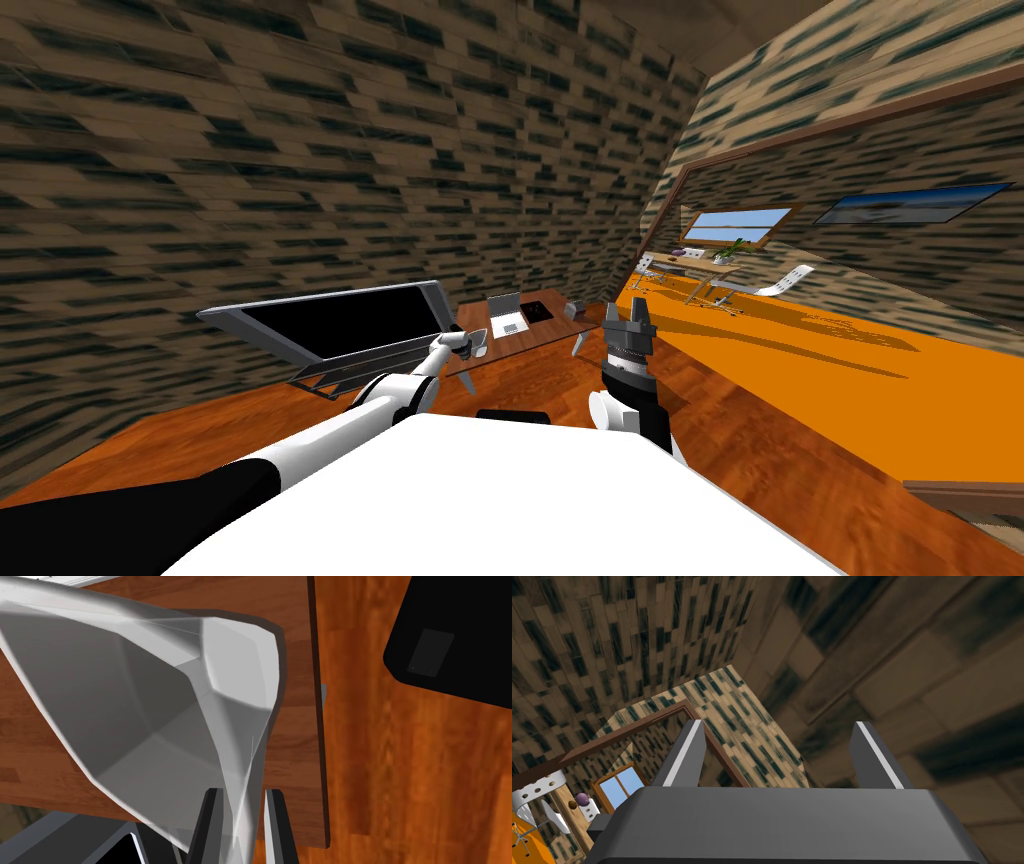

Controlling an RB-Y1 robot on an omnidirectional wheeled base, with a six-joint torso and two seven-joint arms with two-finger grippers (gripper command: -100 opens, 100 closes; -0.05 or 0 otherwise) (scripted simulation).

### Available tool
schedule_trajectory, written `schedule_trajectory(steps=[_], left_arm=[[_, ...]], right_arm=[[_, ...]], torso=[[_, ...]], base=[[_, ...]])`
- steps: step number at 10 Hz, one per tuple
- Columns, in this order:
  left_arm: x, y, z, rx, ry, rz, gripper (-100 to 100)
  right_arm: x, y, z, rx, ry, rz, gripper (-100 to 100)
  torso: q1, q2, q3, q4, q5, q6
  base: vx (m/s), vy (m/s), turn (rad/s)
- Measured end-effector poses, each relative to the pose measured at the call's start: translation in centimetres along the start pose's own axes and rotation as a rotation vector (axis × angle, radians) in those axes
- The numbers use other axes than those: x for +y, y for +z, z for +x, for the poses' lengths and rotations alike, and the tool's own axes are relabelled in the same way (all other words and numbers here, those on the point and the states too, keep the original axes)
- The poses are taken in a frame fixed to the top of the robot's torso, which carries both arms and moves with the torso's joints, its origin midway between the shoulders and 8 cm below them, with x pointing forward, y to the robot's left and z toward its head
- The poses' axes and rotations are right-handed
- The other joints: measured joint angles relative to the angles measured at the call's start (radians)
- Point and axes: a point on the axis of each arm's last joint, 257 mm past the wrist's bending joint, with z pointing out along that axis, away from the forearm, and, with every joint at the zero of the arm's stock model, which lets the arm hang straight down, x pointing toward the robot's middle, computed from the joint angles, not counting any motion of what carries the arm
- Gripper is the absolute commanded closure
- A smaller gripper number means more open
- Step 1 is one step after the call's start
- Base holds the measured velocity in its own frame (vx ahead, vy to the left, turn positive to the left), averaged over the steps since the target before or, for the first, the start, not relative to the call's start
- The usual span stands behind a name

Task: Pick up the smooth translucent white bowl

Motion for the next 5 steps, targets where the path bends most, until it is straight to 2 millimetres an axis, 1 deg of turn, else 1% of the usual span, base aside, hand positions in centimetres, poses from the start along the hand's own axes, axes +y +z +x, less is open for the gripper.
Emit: schedule_trajectory(steps=[1,2,3,4,5], left_arm=[[-0.6,0.1,1.7,0.007,0.008,0.001,100],[-1.8,-0.4,3.3,0.01,0.016,0.017,100],[-2.6,-0.8,3.7,-0.002,0.015,0.028,100],[-2.9,-1.0,3.1,-0.022,0.012,0.033,100],[-2.9,-1.0,3.0,-0.026,0.01,0.032,0]], right_arm=[[0.0,0.0,0.0,0.0,0.0,0.0,0],[0.0,0.0,0.0,0.0,0.0,0.0,0],[0.0,0.0,0.0,0.0,0.0,0.0,0],[0.0,0.0,0.0,0.0,0.0,0.0,0],[0.0,0.0,0.0,0.0,0.0,0.0,0]], torso=[[0.003,0.004,0.002,0.001,0.001,0.001],[0.004,0.007,0.005,0.003,0.0,0.001],[0.002,0.006,0.004,0.003,0.0,0.0],[0.001,0.004,0.003,0.003,-0.001,-0.001],[0.0,0.003,0.003,0.003,-0.001,0.0]], base=[[-0.13,0.094,-0.016],[-0.051,0.048,-0.007],[-0.004,0.02,0.008],[0.0,0.008,0.01],[0.0,0.0,0.0]])
